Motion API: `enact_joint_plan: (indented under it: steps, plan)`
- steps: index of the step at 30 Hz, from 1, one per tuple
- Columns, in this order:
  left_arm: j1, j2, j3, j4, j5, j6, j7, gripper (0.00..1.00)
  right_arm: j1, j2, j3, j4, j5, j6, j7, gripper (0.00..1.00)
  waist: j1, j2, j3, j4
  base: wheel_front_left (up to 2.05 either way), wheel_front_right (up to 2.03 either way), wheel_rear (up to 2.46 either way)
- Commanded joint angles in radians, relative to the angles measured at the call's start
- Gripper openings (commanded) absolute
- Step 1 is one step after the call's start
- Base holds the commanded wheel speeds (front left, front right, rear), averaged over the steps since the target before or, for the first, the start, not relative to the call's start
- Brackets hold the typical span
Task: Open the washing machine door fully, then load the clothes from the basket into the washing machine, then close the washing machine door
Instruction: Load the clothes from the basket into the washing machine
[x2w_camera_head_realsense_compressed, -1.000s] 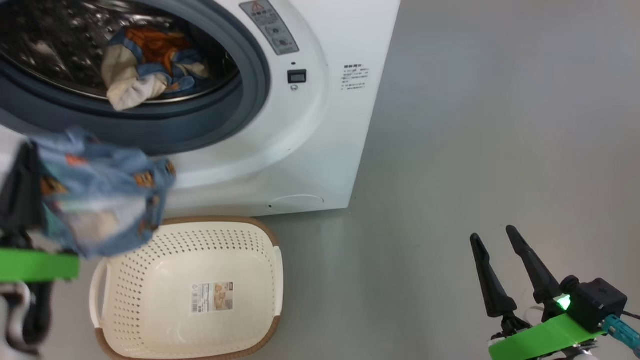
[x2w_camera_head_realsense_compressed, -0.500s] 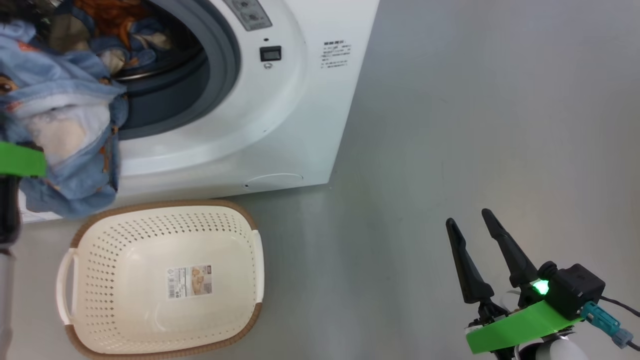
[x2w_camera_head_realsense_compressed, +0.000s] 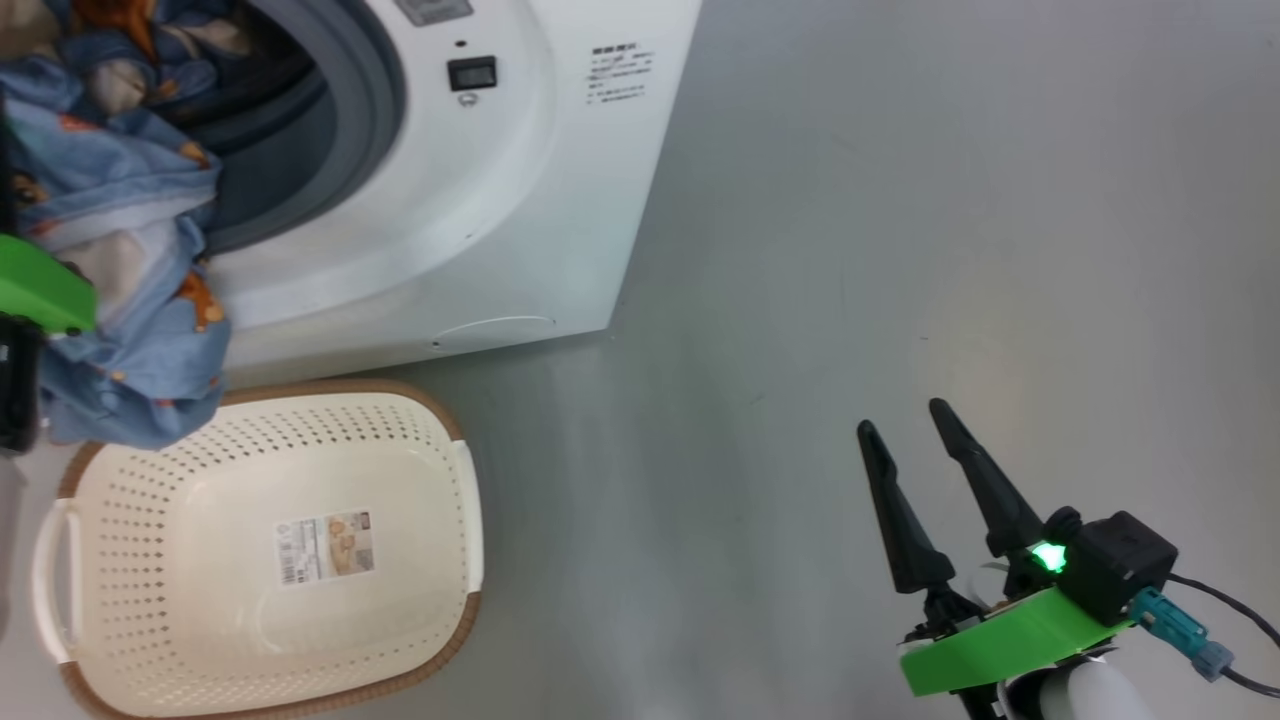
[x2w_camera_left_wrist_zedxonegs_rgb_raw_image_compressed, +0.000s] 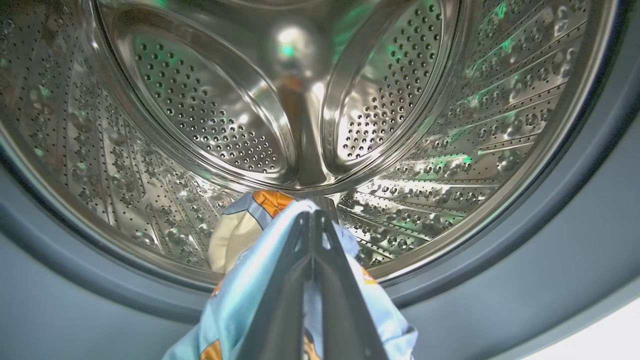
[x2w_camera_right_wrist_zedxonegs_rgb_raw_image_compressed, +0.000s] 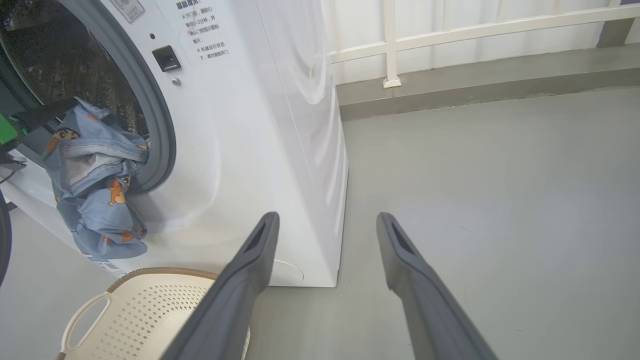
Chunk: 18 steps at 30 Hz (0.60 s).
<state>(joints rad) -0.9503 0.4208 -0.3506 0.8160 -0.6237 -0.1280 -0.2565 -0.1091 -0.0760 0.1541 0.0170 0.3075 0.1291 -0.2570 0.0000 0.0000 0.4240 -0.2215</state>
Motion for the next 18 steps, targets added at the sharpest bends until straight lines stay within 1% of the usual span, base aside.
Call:
enact_joint_plan:
  steps: [1, 7, 8, 11, 16, 18]
  plan:
    - [-0.056, 0.066, -0.008, 0.029, -0.026, -0.003, -0.005, 0.00, -0.024, 0.003, 0.038, -0.022, -0.013, 0.002, -0.005, 1.00, 0.0000, 0.0000, 0.019, -0.022, 0.00, 0.00, 0.00]
    - [-0.131, 0.090, -0.100, 0.128, -0.082, -0.003, 0.006, 0.00, -0.033, 0.011, 0.058, -0.022, -0.015, 0.002, -0.005, 1.00, 0.0000, 0.0000, 0.047, -0.050, 0.00, 0.00, 0.00]
    - [-0.131, 0.090, -0.100, 0.128, -0.082, -0.003, 0.006, 0.00, -0.033, 0.011, 0.058, -0.022, -0.015, 0.002, -0.005, 1.00, 0.0000, 0.0000, 0.047, -0.050, 0.00, 0.00, 0.00]
    - [-0.168, 0.107, -0.140, 0.163, -0.090, -0.003, 0.005, 0.00, -0.039, 0.014, 0.069, -0.022, -0.016, 0.002, -0.005, 1.00, 0.0000, 0.0000, 0.060, -0.065, 0.00, 0.00, 0.00]
    - [-0.240, 0.119, -0.155, 0.190, -0.103, -0.003, -0.003, 0.00, -0.048, 0.019, 0.082, -0.025, -0.016, 0.002, -0.005, 1.00, 0.0000, 0.0000, 0.086, -0.079, 0.00, 0.00, 0.00]
    - [-0.275, 0.132, -0.141, 0.164, -0.088, -0.003, -0.004, 0.00, -0.051, 0.020, 0.085, -0.028, -0.017, 0.002, -0.005, 1.00, 0.0000, 0.0000, 0.099, -0.082, 0.00, 0.00, 0.00]
